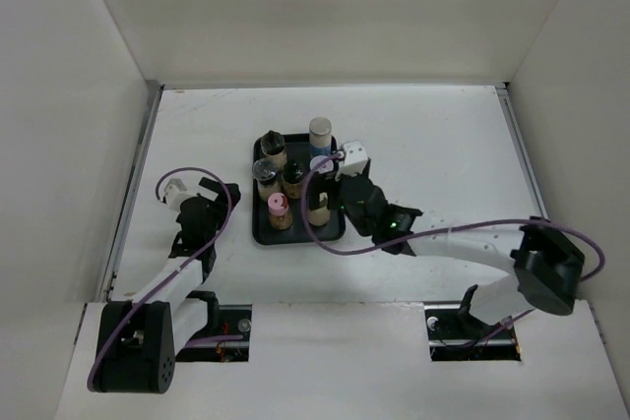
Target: Organize the condiment bottles
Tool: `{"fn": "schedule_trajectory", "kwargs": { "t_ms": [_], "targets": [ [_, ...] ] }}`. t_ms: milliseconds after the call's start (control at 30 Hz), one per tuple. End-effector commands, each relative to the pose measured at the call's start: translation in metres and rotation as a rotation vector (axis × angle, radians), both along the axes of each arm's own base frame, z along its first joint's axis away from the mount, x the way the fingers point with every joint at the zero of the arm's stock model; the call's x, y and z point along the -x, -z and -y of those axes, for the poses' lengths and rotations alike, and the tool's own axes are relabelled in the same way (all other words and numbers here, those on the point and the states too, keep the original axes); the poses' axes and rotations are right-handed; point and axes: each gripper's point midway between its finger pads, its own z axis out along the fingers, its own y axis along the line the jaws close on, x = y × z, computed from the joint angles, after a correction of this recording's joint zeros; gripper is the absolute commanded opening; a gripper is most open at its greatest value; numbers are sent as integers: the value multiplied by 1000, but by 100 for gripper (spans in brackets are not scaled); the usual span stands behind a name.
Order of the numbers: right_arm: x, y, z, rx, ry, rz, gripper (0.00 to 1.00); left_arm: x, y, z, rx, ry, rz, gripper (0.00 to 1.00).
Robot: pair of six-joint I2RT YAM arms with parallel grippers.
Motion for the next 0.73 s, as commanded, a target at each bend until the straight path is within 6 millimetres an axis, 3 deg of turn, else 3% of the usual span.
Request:
{"fn": "schedule_trajectory", "kwargs": {
  "t_ms": [0, 167, 300, 533, 700],
  "targets": [
    [-18, -41, 48, -122, 170, 102, 100, -11, -25, -6, -17, -22, 68, 100],
    [-34, -9, 121, -182, 415, 85, 100, -15, -30, -3, -16, -3, 75, 100],
    [-49, 19, 157, -212, 527, 36, 100, -20, -28, 3, -9, 27, 52, 100],
    [-56, 14, 159, -186, 524, 42, 100, -27, -28, 6, -13, 38, 36, 100],
    [-56, 17, 147, -159, 486, 48, 100, -31, -18, 7, -27, 43, 1, 100]
  ]
}}
